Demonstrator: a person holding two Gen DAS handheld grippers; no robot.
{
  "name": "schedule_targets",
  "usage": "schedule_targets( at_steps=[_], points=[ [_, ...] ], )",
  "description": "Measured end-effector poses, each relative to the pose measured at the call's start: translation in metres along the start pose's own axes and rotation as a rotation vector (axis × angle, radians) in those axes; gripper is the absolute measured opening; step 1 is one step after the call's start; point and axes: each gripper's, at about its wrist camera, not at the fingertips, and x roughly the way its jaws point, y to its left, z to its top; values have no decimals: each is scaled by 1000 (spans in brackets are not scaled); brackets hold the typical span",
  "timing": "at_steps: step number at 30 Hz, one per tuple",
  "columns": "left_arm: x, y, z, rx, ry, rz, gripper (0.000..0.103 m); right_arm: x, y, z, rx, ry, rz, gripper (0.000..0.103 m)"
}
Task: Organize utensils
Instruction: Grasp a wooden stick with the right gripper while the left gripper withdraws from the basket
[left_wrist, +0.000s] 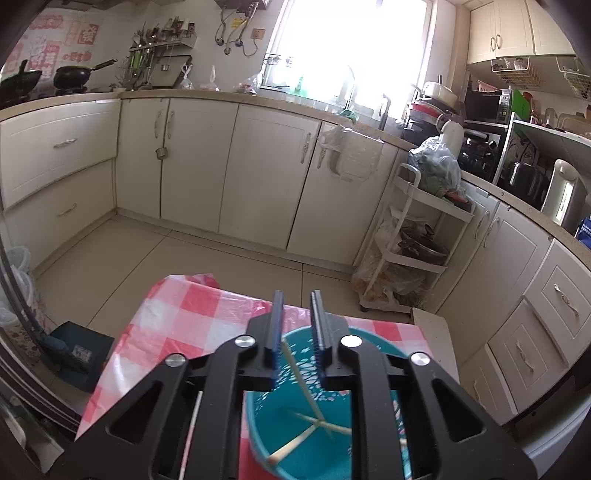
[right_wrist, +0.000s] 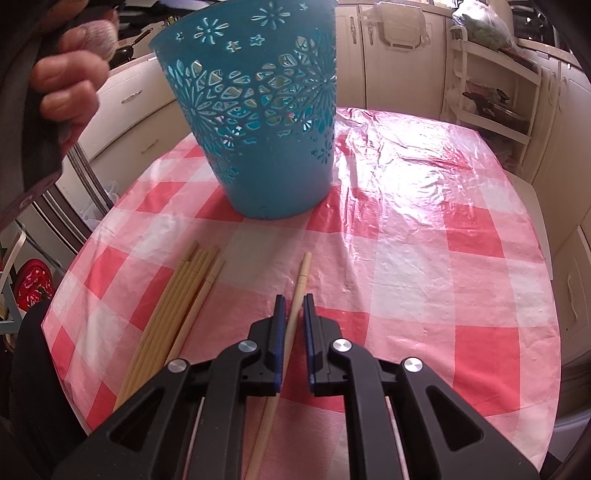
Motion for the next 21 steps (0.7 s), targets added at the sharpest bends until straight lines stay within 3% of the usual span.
schedule_targets(
  at_steps=[3,5,9,10,14,17,21],
  points=[
    [-31,22,-7,-11,-45,52,57,0,1,0,-3,-1,9,14],
    [-54,39,-10,-14,-76,89,64,-1,2,-1,-14,1,36,26],
    [-82,78,-29,-28,-97,189,81,-2,9,-3,-38,0,12,29],
    [-82,87,-37,-24,-77,211,82,-2,11,-4,-44,0,2,28],
    [-58,122,-77,-54,94,270,82,-4,16,-6,-84,-6,-73,8],
    [-33,138,-103,-79,212,285,82,-6,10,-7,-49,0,-64,6],
    [-18,142,-125,-55,276,282,86,-28,-6,-1,63,-51,13,6]
  ],
)
